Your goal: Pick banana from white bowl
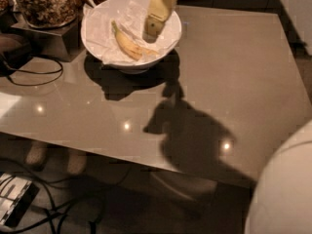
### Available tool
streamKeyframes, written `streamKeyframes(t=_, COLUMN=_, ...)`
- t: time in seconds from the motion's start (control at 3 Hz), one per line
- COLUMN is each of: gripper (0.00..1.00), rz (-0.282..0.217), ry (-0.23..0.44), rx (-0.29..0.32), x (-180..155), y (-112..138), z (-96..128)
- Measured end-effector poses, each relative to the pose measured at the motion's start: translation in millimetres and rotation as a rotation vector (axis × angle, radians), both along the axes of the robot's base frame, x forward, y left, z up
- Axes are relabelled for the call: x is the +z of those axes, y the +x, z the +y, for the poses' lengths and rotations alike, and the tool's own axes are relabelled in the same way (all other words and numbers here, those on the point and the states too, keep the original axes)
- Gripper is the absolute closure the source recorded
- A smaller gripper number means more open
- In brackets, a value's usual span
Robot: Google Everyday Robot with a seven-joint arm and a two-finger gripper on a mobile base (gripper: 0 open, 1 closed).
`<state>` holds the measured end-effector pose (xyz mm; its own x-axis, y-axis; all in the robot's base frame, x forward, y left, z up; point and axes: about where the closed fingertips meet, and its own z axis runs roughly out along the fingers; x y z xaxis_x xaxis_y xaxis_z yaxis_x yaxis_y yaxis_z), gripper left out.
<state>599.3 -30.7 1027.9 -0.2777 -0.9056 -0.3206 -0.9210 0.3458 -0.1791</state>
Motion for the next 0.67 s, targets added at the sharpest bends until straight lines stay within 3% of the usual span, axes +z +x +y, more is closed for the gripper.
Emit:
streamKeyframes(t=0.33, gripper=0.00, rz=-0.033, ry=0.037, rx=0.015, x=5, y=4, z=10)
streamKeyframes(t=0.67, gripper=0.00, rz=-0.001, ry=0.102, rx=-0.025, x=5, y=20, z=16)
